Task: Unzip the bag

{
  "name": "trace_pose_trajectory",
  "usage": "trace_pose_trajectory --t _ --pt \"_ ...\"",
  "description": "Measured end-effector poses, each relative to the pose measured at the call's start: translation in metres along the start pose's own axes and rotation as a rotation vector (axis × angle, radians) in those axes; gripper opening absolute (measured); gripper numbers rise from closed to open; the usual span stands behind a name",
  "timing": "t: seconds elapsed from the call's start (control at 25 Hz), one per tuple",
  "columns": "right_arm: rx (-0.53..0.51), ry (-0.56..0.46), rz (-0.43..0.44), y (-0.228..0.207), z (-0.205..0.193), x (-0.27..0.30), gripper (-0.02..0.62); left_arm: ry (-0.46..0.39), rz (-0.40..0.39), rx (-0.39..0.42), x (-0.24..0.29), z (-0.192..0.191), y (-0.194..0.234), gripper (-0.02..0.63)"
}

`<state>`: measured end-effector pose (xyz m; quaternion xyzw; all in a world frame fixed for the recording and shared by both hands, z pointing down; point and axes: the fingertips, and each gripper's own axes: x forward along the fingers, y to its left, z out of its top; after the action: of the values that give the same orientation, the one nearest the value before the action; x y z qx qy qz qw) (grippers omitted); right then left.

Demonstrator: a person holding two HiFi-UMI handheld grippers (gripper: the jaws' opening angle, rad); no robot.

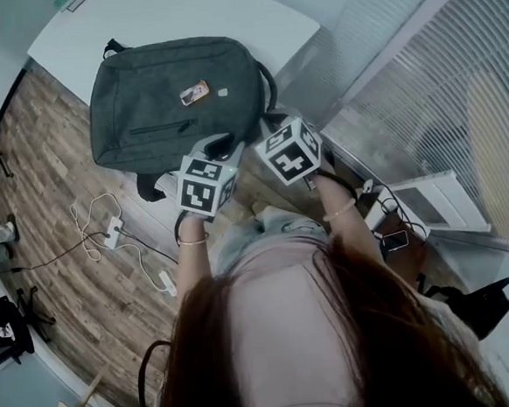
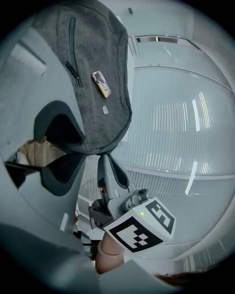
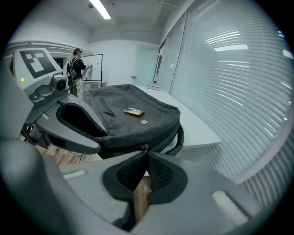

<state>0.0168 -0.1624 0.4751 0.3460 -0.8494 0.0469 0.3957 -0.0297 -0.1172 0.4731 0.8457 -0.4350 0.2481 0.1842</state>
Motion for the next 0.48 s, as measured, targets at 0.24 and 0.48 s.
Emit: trace_pose_trajectory --t 0.24,0.48 --pt "0.088 0.031 0.042 -0.0002 0.0002 0.0008 0.009 -0.005 -0.051 -0.023 -0.0009 -0.0019 0.0009 0.098" --pt "0.179 0.044 0.066 -0.0030 0.0006 0.0056 0.011 -0.014 -0.090 -0.041 -0.0006 -0.0022 0.0046 0.095"
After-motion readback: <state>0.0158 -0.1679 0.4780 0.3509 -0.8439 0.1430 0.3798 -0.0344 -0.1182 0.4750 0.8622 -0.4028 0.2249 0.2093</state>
